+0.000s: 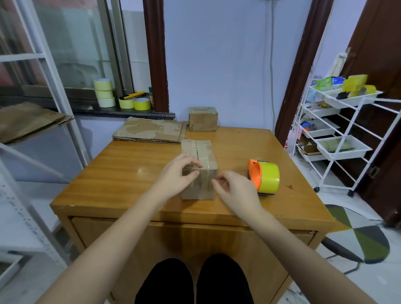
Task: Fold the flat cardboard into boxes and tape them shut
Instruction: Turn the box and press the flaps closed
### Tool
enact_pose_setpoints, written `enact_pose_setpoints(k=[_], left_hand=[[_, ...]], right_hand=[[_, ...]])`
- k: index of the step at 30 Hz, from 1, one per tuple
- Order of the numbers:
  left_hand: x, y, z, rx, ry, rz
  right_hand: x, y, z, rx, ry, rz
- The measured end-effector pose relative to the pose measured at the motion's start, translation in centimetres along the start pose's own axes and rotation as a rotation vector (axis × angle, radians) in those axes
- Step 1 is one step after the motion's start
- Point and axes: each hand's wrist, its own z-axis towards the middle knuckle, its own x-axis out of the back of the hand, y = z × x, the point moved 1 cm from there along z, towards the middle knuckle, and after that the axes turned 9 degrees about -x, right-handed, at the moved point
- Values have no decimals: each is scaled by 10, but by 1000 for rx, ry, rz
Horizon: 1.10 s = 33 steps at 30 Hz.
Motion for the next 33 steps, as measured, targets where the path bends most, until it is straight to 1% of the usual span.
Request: enact_pose_setpoints(k=[3,5,7,10,14,17,21,23,26,29,31,33], left_hand=[[-2,-2,0,11,15,-18],[-3,-3,0,8,31,-29],[-4,-5,-1,3,45,-43],[-5,-7,-1,0,56,-52],[-5,-5,-1,7,44,-29],[-5,-2,-3,45,34,4],[-4,1,-6,44,16,94],[-4,1,-6,54,24,23],[-3,-1,-8,97,42,-181],[-3,-5,-10,123,130,-298],[1,-4,-9,142,161,-263],[8,-1,-8,165,242,-154]], right_hand=[[-13,-15,2,-159,-34,-18],[-19,-20,2,-230,-22,-18],[-23,-22,4,-297,-14,33],[-25,-20,5,-370,-31,189],[-26,-12,3,-323,-123,526],[-20,-9,1,-332,-192,731],[-14,-9,-1,-465,-295,981],[-14,-7,-1,-497,-327,1016],[-13,-6,-2,-503,-325,1026],[-13,-6,-4,-485,-323,1022],[-15,-5,-4,-480,-314,1015],[-16,-4,-4,-483,-303,1021]])
